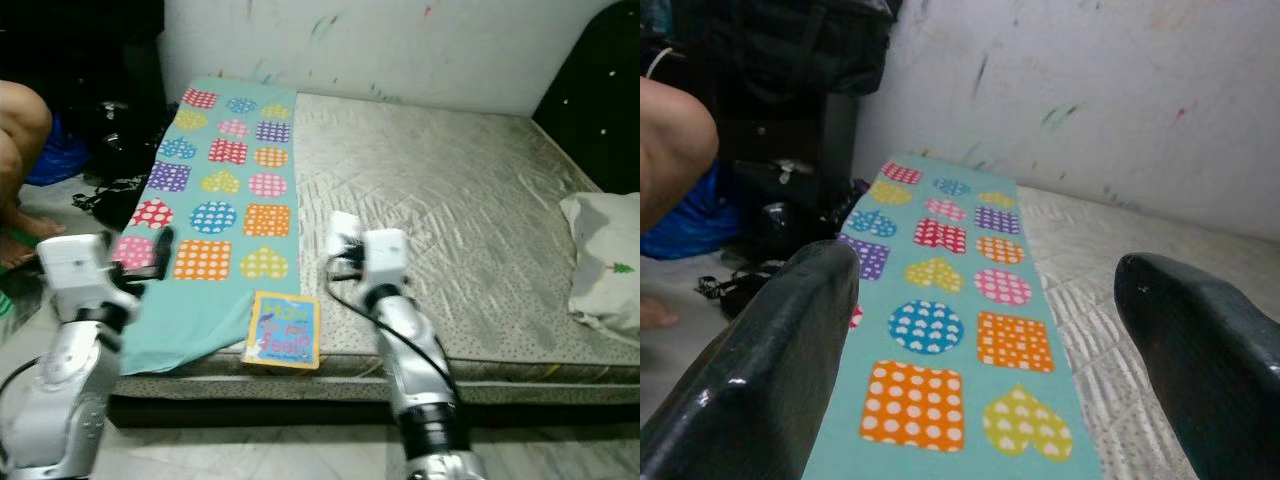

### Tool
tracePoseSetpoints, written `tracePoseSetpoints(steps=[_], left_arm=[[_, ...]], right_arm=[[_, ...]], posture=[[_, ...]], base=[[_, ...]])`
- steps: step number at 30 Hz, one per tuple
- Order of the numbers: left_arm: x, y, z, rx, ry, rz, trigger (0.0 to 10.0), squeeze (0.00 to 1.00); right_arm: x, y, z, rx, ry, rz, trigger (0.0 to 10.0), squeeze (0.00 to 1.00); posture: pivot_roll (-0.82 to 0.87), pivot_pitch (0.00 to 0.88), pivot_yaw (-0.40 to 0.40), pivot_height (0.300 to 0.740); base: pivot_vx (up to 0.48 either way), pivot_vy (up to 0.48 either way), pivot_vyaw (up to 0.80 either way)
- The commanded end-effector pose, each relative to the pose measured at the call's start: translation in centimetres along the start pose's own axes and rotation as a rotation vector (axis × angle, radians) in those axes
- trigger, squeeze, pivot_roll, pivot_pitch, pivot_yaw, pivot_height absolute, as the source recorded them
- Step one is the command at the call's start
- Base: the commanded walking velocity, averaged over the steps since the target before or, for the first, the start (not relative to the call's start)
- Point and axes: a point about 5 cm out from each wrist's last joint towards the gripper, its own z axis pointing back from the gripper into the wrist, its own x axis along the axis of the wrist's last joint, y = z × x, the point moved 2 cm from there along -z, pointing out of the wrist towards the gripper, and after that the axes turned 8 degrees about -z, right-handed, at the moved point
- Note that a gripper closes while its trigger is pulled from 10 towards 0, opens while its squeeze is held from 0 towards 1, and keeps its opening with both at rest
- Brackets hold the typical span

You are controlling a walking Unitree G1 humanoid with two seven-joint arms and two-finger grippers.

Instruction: Clean up the room

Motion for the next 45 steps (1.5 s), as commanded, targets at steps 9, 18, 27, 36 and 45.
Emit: tracePoseSetpoints(steps=[9,18,27,36,45], left_arm=[[0.1,-0.9,-0.1,-0.031,-0.003,0.011,10.0,0.00],[0.1,-1.0,-0.2,-0.030,-0.002,0.011,10.0,0.00],[0.1,-0.9,-0.2,-0.031,0.001,0.009,10.0,0.00],[0.2,-0.9,-0.4,-0.033,-0.008,0.013,10.0,0.00],[0.2,0.2,-0.5,0.006,-0.008,-0.028,10.0,0.00]], right_arm=[[0.1,-1.2,0.3,-0.032,0.000,0.008,10.0,0.00],[0.1,-1.3,0.3,-0.031,0.002,0.007,10.0,0.00],[0.0,-1.2,0.2,-0.027,0.004,0.004,10.0,0.00],[0.0,-1.1,0.1,-0.023,0.007,0.006,10.0,0.00],[0.5,-0.8,-0.2,-0.001,-0.017,0.048,10.0,0.00]], posture=[[0.04,0.036,-0.098,0.740],[0.03,0.039,-0.098,0.740],[0.03,0.041,-0.095,0.740],[0.04,0.032,-0.091,0.740],[0.04,0.021,-0.103,0.740]], base=[[0.000,0.384,0.00],[0.000,0.385,0.00],[0.000,0.387,0.00],[0.000,0.396,0.00],[0.000,0.048,0.00]])
